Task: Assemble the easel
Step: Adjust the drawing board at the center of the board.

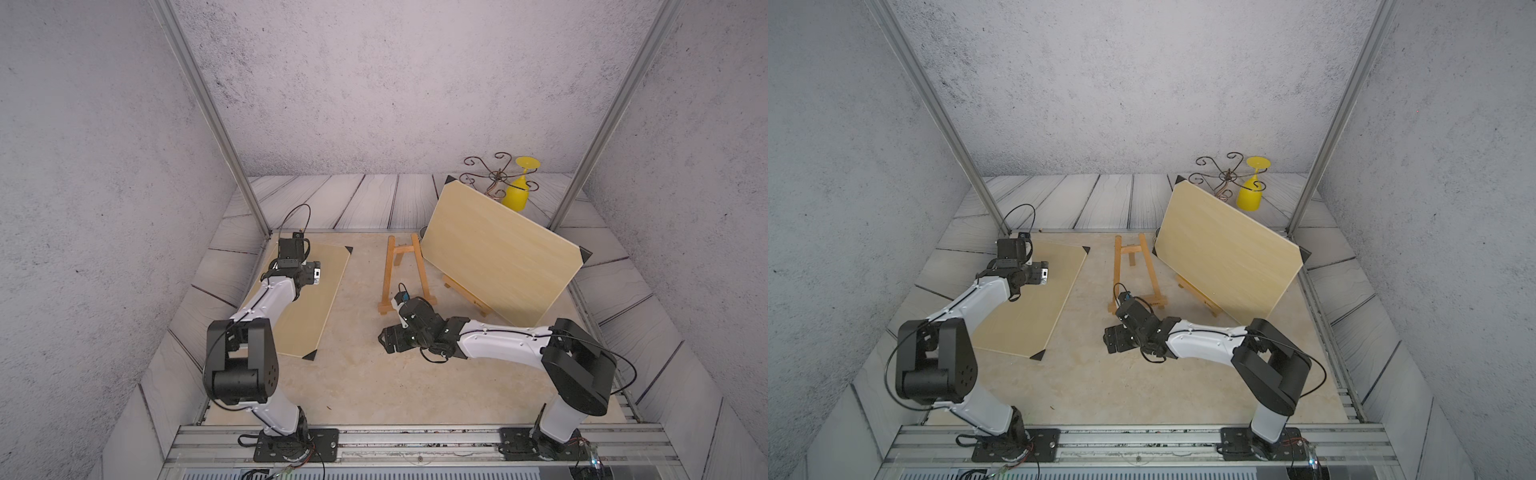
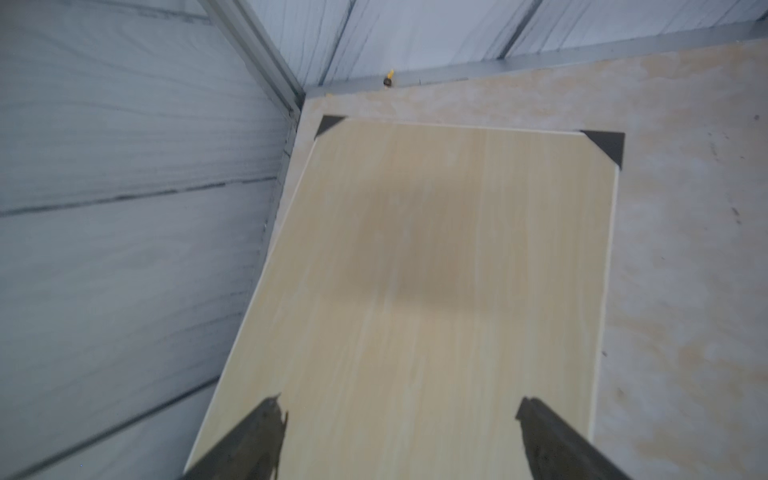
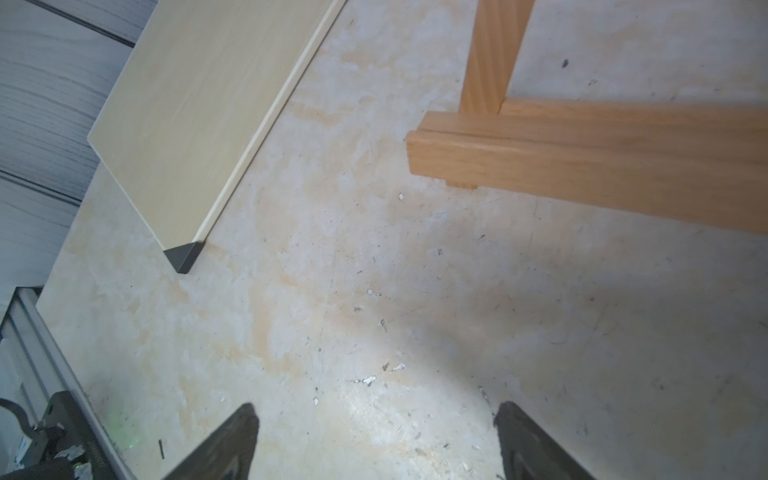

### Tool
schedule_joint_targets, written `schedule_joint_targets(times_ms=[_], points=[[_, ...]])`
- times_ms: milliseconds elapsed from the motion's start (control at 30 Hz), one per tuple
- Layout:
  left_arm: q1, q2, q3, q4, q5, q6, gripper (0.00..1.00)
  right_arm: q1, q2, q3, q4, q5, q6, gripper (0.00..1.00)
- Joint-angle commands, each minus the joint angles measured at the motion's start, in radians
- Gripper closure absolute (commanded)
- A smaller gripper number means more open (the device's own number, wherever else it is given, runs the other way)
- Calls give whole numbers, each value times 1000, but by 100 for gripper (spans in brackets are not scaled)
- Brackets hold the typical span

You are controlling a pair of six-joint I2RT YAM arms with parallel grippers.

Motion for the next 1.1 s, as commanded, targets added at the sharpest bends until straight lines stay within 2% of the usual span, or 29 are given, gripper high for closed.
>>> schedule_joint_targets(times_ms=[0, 167, 300, 400, 467, 567, 900, 1067], points=[[78, 83, 107, -107, 111, 67, 10, 14, -18, 32, 10, -16, -29, 10], [142, 204, 183, -125, 192, 91, 10, 24, 8, 46, 19, -28, -27, 10], [172, 300, 271, -199, 168, 108, 11, 28, 29, 66, 15, -34, -25, 10], [215, 362, 348, -288, 157, 65, 12, 35, 49, 78, 15, -23, -25, 10], [248, 379, 351, -291, 179, 61, 14, 39, 86, 115, -10, -29, -25, 9], [258, 383, 339, -271, 140, 87, 15, 50, 132, 150, -27, -31, -36, 9], [294, 441, 400, -260, 95, 112, 15, 64, 170, 180, -24, -45, -73, 9], [325, 475, 429, -269, 146, 83, 15, 65, 174, 184, -28, -38, -75, 9]])
